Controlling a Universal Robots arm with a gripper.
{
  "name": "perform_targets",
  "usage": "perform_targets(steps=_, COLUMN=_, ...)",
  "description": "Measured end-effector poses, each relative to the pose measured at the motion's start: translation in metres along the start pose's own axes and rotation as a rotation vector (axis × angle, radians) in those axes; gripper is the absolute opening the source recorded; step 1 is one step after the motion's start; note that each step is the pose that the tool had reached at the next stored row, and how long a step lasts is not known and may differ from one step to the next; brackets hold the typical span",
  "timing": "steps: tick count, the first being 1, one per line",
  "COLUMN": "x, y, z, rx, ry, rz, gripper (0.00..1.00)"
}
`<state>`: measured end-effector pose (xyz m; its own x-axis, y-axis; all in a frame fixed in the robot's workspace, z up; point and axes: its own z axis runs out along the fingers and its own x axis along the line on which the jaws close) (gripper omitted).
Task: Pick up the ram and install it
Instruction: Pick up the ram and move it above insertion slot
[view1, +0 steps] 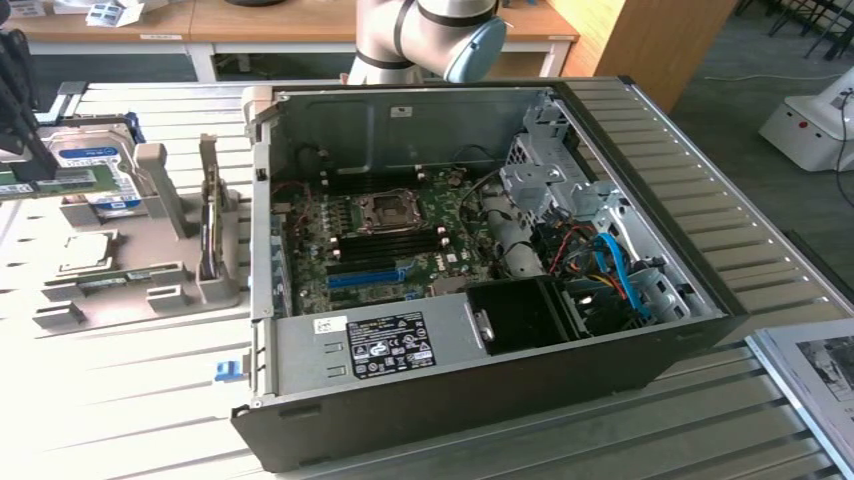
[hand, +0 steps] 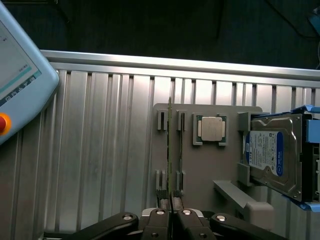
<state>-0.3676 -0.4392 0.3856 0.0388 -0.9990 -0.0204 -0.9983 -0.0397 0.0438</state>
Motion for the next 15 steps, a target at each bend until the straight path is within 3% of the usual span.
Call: perform_targets(steps=15, x=0.000, y=-0.0102, z=-0.0005, rx=0.0000, ry=0.0000, rz=0.000, gripper=0.12)
